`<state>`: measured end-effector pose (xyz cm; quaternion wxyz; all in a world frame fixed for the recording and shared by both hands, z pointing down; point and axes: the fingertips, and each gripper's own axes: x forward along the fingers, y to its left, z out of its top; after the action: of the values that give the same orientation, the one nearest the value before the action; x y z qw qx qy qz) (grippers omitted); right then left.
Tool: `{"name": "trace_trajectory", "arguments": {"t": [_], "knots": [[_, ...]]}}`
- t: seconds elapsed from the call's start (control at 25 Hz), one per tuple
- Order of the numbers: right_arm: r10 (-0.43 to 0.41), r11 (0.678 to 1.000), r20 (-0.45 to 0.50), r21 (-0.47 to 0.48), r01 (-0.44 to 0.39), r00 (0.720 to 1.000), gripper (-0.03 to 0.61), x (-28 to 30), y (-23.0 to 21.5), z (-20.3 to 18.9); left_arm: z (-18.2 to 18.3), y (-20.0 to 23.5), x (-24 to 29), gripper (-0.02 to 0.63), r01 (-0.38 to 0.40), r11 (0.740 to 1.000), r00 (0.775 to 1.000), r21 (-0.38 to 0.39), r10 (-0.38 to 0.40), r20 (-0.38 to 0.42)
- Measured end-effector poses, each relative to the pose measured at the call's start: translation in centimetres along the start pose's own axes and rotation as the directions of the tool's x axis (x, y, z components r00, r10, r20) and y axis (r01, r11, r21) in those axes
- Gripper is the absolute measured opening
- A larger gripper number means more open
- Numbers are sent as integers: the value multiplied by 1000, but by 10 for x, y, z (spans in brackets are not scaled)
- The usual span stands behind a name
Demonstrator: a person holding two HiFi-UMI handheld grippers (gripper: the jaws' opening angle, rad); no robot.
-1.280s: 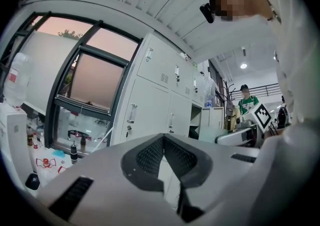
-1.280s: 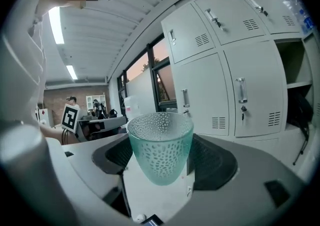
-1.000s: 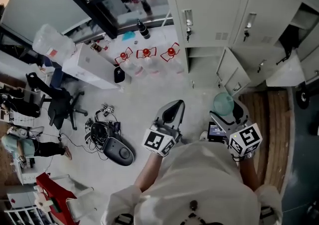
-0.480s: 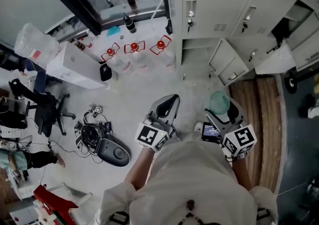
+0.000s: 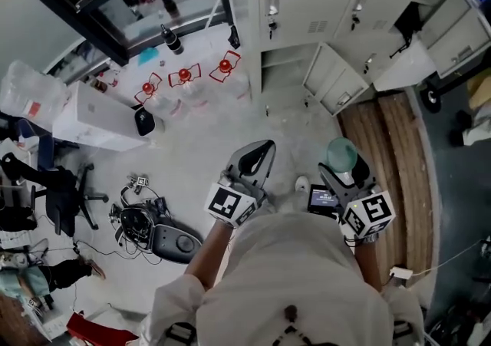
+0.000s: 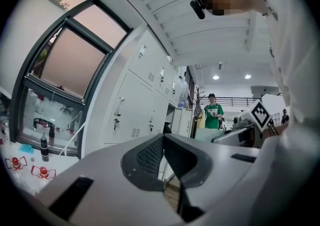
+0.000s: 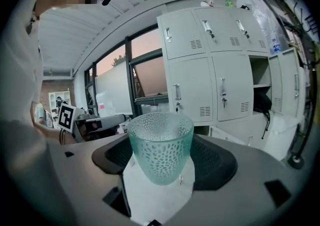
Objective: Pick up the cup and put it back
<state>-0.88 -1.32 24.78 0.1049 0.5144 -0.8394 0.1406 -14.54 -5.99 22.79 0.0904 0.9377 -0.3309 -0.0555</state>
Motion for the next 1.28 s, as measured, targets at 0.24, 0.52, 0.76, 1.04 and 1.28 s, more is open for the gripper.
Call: {"name": "trace_trajectory", "arguments": {"t": [0.24,0.52,0.76,1.04,1.28], "knots": [[-51,998,-18,20,51,999,350,-15,-35,-14,-7,-8,13,8,2,1000,1000,2,-2,-24],[-45,999,-32,-9,45,998,350,-29,-107,-15,-13,-29,55,8,-70,998,997,1,70,-12],[-13,1000,-41,-23,12,999,350,-39,-180,-23,-24,-56,105,8,-101,993,994,53,103,-32],[27,1000,-90,2,-27,996,350,-30,-222,-63,-51,-72,128,8,-130,991,988,27,131,-81],[86,996,-124,-26,-90,988,350,10,-241,-98,-91,-44,145,8,-129,991,984,-24,124,-130]]}}
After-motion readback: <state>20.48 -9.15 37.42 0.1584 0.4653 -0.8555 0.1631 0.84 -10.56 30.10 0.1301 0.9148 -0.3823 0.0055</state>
